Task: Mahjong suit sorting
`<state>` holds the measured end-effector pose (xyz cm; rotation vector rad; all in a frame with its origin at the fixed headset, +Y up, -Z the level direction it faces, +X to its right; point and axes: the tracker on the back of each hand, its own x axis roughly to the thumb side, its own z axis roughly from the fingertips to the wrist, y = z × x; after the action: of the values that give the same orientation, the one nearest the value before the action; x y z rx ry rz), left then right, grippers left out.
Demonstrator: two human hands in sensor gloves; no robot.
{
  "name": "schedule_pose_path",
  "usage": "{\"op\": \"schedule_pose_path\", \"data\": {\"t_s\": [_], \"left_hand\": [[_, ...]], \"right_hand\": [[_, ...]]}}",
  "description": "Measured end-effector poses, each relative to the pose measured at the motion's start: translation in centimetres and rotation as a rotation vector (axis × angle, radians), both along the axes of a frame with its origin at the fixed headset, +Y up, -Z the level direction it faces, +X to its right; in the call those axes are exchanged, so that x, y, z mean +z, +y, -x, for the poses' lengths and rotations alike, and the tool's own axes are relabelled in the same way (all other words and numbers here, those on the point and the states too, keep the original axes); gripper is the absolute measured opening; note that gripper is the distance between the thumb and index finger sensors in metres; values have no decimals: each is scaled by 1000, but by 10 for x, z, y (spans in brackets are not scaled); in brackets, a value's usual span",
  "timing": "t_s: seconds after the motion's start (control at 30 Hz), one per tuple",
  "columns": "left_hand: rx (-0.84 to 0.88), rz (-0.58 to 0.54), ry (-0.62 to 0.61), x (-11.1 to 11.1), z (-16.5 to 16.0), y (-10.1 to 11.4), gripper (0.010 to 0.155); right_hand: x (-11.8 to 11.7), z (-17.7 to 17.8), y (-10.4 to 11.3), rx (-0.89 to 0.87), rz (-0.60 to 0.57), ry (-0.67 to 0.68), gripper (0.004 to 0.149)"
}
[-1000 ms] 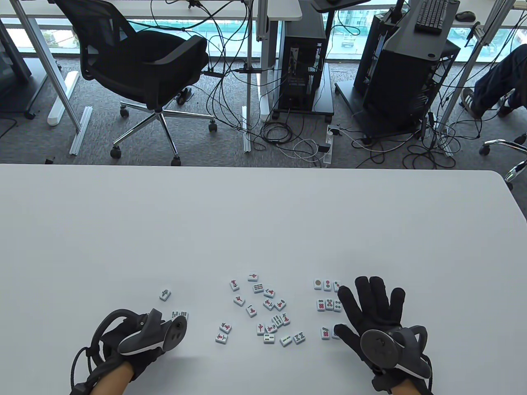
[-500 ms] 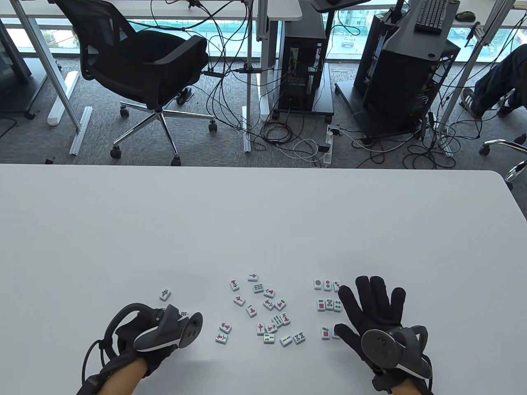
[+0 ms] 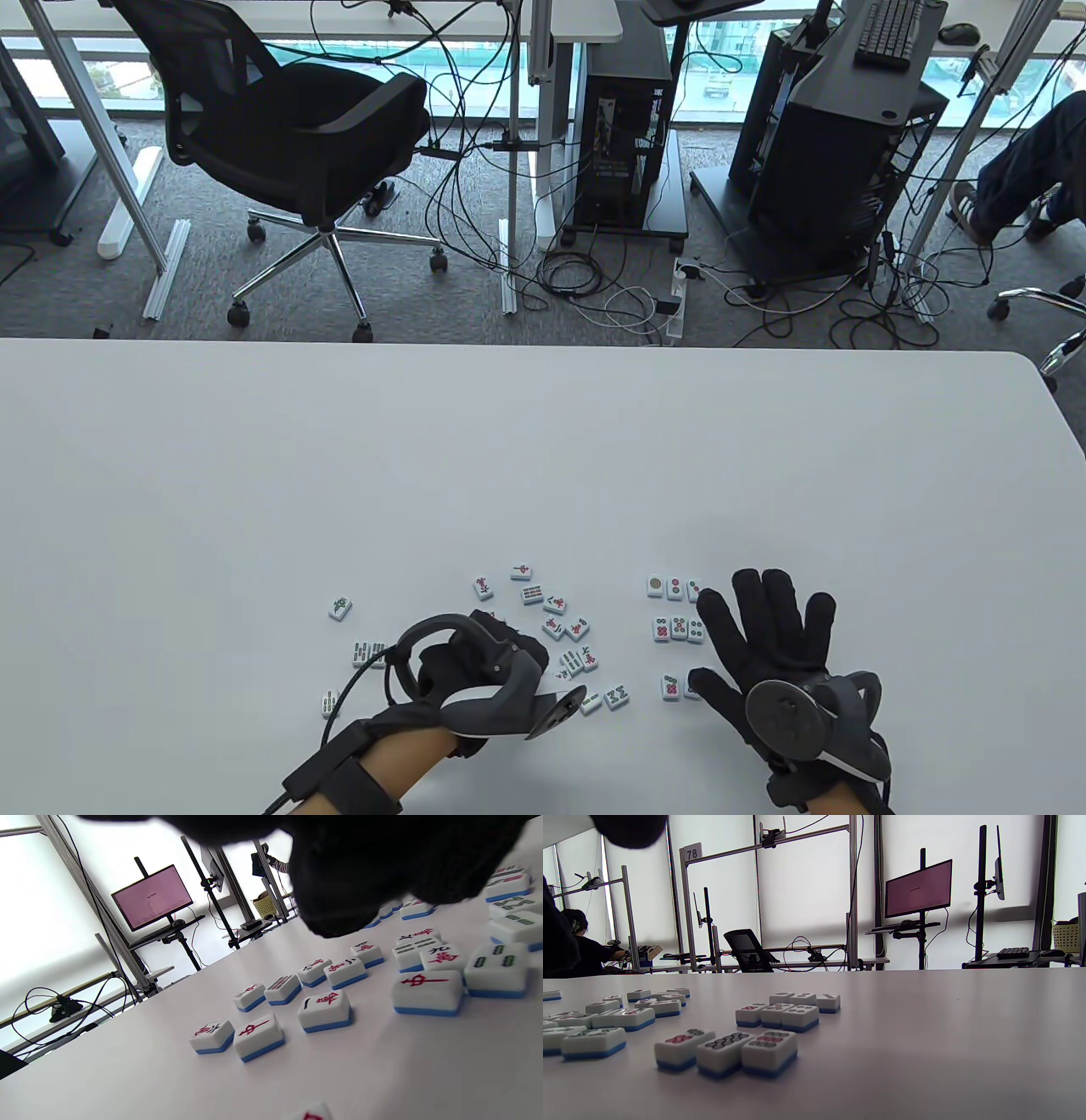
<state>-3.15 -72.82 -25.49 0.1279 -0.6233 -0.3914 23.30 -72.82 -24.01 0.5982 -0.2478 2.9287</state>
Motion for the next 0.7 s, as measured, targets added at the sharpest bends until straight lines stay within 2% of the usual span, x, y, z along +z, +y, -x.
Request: {"op": "schedule_pose_path", "data": {"t_s": [0.17,0.3,0.7], "left_hand": [[-41,-11,-14,-3,-21,-15,48],[-97,14,-12,0,-24,-27,46],[-38,169,3,24,-20,-22,51]], "right_hand": [[0,0,0,-9,0,1,77],[0,-1,0,-13,1,2,77],[0,0,-1,-3,2,7,77]]}}
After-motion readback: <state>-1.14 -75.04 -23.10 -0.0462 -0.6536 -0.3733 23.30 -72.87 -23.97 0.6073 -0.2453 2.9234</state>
